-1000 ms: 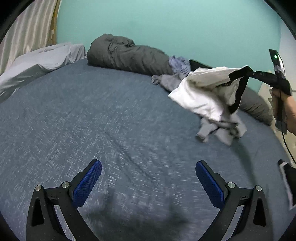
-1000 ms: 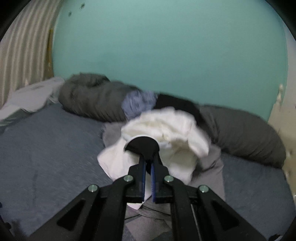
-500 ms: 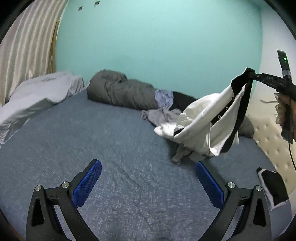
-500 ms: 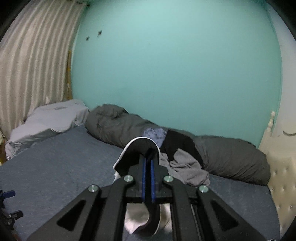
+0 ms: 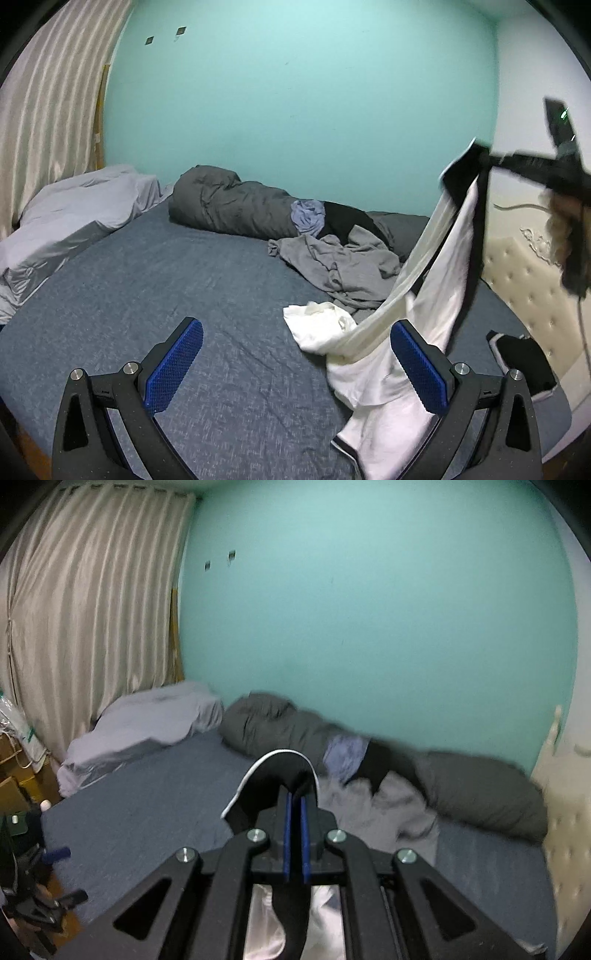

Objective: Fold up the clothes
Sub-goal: 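Grasp the white shirt with the right gripper and lift it off the pile, then lay the white shirt on the bed and open the right gripper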

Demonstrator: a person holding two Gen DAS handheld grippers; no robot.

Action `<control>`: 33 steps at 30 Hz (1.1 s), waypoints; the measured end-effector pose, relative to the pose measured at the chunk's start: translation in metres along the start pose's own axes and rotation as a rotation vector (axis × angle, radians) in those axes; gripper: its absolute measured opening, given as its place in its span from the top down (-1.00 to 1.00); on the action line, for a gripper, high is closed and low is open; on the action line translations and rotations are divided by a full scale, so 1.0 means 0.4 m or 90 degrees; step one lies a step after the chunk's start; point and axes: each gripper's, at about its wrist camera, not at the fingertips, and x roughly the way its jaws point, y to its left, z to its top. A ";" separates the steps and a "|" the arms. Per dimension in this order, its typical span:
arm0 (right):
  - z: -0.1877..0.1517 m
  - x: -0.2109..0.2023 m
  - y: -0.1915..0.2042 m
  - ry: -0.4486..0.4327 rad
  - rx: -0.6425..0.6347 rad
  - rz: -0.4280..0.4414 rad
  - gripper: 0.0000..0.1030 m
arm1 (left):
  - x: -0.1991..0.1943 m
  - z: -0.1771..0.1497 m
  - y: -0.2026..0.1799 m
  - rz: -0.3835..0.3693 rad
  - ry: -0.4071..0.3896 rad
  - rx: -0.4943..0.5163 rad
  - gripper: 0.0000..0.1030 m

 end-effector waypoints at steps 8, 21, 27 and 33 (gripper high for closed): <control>-0.264 0.105 0.068 0.124 0.014 0.056 0.91 | 0.026 -0.062 -0.008 -0.015 0.055 0.011 -1.00; -0.585 0.348 0.086 0.308 0.080 0.103 0.40 | 0.147 -0.144 0.012 0.011 0.119 0.016 -1.00; -0.610 0.344 -0.077 0.266 0.189 0.087 -0.04 | 0.224 -0.172 0.040 0.025 0.145 0.008 -1.00; -0.725 0.375 -0.242 0.320 0.271 -0.009 -0.28 | 0.294 -0.200 0.043 0.021 0.165 0.001 -1.00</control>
